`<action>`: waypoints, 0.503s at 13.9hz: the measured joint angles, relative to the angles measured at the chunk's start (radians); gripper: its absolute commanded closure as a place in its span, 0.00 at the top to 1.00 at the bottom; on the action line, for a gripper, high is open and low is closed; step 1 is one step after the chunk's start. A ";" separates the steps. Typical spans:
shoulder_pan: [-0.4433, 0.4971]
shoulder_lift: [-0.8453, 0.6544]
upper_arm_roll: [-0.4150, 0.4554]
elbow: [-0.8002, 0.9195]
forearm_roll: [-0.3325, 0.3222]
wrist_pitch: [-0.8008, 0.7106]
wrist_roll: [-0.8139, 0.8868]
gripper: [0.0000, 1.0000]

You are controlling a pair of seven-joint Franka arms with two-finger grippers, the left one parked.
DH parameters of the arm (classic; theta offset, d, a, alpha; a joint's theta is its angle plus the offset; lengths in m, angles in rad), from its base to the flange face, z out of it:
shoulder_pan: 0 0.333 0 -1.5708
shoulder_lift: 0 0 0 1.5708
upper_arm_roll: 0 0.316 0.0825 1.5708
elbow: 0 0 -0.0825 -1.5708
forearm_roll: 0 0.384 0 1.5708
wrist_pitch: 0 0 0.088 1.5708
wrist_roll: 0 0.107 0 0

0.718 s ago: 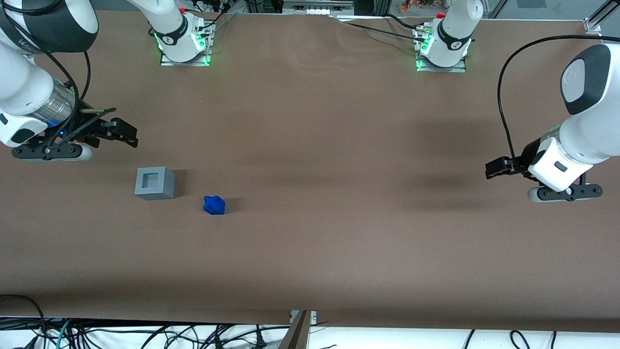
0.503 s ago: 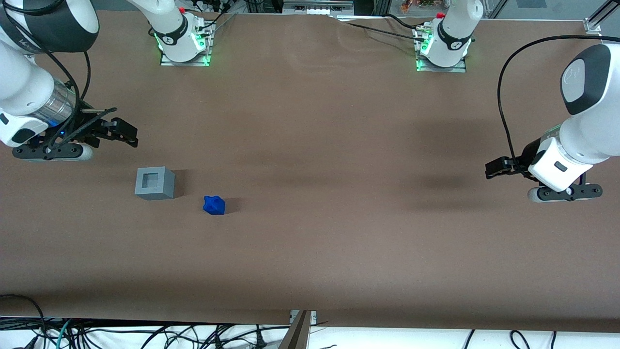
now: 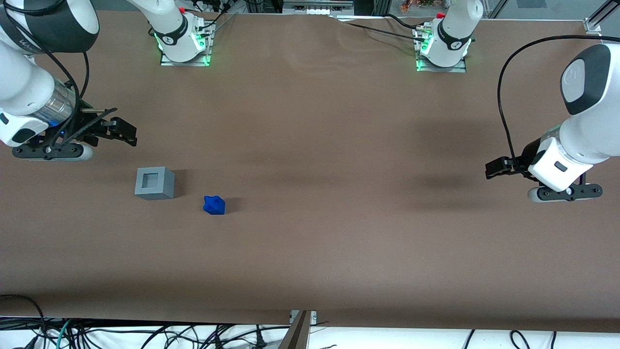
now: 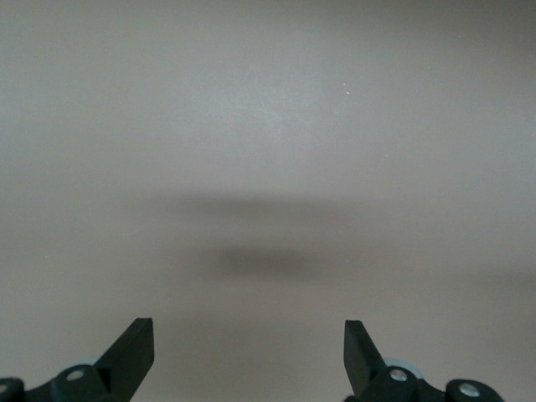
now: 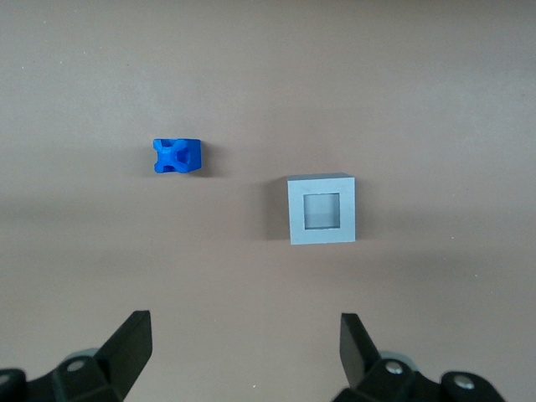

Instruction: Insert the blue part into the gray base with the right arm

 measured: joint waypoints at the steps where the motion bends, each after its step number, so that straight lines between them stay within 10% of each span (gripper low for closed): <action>1: 0.000 0.000 0.000 0.001 0.000 0.000 0.000 0.99; 7: 0.000 -0.001 0.002 0.001 -0.001 -0.012 0.000 0.99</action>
